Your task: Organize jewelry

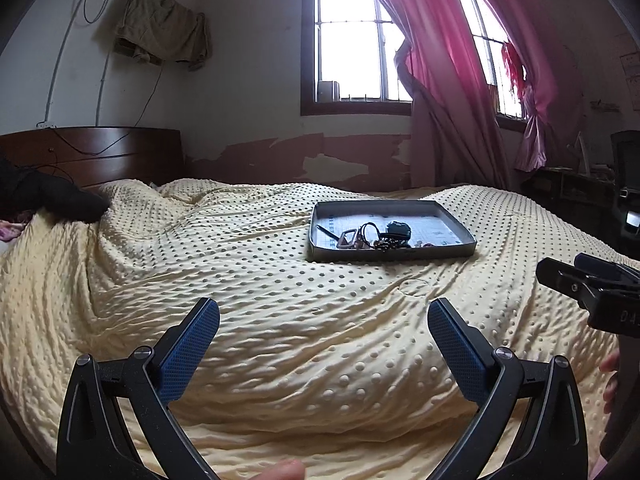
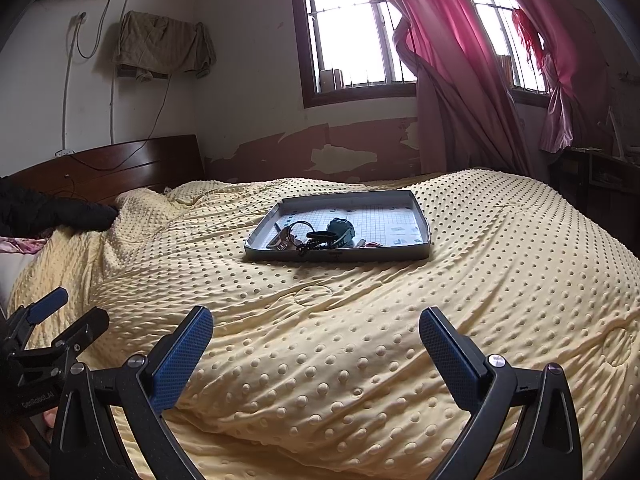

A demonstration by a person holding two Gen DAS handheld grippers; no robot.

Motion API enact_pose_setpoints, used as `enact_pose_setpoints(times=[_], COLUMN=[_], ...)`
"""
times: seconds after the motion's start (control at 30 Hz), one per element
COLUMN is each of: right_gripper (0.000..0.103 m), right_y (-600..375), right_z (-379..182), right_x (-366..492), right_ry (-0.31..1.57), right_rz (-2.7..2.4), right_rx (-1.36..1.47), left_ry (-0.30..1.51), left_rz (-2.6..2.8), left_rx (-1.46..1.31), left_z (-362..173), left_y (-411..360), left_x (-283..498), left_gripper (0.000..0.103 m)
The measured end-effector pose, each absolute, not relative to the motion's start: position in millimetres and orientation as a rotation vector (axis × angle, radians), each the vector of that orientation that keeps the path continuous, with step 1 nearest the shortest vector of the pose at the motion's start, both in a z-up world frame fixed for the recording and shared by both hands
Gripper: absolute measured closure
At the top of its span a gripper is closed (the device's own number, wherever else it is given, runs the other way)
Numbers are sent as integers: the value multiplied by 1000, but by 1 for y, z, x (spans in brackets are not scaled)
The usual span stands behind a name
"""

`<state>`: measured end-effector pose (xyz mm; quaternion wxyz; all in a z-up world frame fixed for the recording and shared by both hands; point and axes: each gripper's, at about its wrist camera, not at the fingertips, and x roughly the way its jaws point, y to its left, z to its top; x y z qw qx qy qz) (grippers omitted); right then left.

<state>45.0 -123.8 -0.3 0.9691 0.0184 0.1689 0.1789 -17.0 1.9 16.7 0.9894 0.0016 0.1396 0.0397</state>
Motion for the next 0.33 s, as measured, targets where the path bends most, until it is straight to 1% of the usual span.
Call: enact_pose_setpoints(times=[0.33], right_gripper=[0], right_y=[-126], right_z=[0], right_x=[47], right_ry=[341], right_rz=[362], right_rx=[42], left_ry=[285], left_rz=[82], left_rx=[11], left_z=[15], left_y=[0], left_x=[-16], left_gripper=[1])
